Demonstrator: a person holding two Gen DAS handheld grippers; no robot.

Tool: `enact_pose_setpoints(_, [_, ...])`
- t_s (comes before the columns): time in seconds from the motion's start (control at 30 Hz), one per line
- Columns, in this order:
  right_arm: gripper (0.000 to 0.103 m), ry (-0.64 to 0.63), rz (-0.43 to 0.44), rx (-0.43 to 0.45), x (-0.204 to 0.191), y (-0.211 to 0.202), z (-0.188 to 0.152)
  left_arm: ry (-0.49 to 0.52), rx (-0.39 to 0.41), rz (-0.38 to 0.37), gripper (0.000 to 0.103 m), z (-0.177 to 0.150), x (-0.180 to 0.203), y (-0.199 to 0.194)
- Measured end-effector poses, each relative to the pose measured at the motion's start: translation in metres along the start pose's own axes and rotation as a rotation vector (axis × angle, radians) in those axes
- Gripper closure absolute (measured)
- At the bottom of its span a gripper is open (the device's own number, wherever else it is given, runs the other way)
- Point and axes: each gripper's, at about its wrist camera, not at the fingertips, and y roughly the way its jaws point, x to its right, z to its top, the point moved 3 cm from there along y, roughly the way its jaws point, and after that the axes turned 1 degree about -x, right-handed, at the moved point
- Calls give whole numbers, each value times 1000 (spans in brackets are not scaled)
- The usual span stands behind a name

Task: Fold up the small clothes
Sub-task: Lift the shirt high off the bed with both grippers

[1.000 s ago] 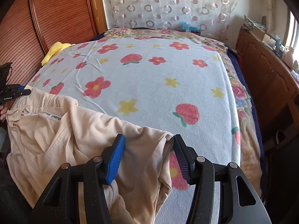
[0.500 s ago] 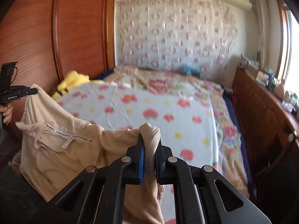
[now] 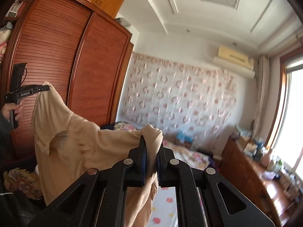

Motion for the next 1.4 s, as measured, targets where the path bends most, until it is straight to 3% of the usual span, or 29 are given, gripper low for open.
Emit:
enact_pose_setpoints(0.17, [95,-51,-38,93,7,-31,55,50,99,55,94,50,-6,-18])
enact_pose_setpoints(0.37, [95,-68,-51,162,13,-53,100,64,169,108,94,85,-21,-27])
enact_pose_setpoints(0.57, [95,-56,-81,121,24,-10,101,43,147,153,94,91,-42,2])
enact_pose_setpoints(0.73, [95,-32,-73,4,1,47,89,38,30,195,94,48,-62,72])
enact_pose_setpoints(0.93, [95,25,-55,-168,12,163,32,5,-140,212,94,-39,-96,192])
enact_pose_setpoints(1.1, [95,87,-59,-290,23,244,-4,-3,-249,203,94,-100,-95,277])
enact_pose_setpoints(1.23, [95,86,-61,-355,28,299,2,9,-305,197,94,-127,-90,333])
enact_pose_setpoints(1.27, [95,87,-56,-352,33,318,16,8,-322,194,94,-133,-90,345])
enact_pose_setpoints(1.4, [95,100,-50,-407,39,367,10,3,-407,193,94,-172,-94,392])
